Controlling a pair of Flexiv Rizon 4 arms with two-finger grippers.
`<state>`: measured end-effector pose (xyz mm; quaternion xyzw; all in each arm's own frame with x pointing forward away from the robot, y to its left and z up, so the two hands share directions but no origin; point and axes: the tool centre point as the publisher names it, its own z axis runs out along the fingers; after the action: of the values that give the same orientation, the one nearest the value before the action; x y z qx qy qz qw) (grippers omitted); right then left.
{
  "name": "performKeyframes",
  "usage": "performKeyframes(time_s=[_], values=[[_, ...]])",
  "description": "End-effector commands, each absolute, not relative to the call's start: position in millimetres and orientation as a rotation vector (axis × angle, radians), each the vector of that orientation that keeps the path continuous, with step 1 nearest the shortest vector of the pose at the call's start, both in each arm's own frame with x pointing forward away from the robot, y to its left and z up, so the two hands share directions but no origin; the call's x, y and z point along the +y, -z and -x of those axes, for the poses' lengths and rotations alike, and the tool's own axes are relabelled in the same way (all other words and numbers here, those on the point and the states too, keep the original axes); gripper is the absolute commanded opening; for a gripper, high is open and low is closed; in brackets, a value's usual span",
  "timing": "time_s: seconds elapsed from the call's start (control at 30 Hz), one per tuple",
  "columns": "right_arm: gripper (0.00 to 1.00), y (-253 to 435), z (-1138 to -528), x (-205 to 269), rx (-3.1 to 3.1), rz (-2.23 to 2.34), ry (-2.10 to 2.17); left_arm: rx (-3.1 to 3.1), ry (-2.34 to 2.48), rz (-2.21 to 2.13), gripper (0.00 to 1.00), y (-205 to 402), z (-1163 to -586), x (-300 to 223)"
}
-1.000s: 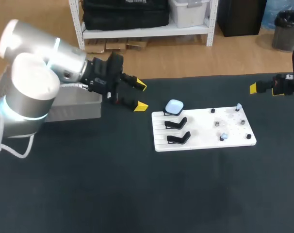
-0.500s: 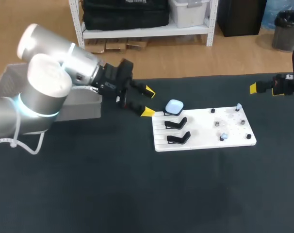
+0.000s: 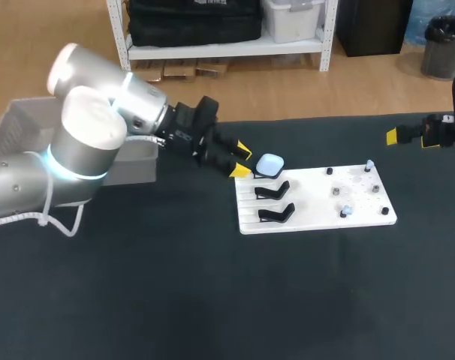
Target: Pick up each earbud case from the left stands, insert the matching earbuds, close the lid, and place the case in the box.
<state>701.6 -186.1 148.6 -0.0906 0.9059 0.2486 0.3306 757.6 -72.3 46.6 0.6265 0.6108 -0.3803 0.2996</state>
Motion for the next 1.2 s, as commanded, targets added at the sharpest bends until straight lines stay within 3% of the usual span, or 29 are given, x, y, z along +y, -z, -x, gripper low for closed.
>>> performKeyframes(time_s=[0.03, 0.7, 1.2], values=[[1.00, -149, -701, -186, 2.371, 0.236, -0.646, 1.603, 1.025, -1.689, 0.47, -37, -768, -81], [1.00, -149, -701, -186, 2.371, 0.236, -0.646, 1.641, 1.032, -1.588, 0.41, -22, -782, -99], [1.00, -149, -701, -186, 2.371, 0.236, -0.646, 1.621, 1.034, -1.577, 0.42, -18, -780, -108]])
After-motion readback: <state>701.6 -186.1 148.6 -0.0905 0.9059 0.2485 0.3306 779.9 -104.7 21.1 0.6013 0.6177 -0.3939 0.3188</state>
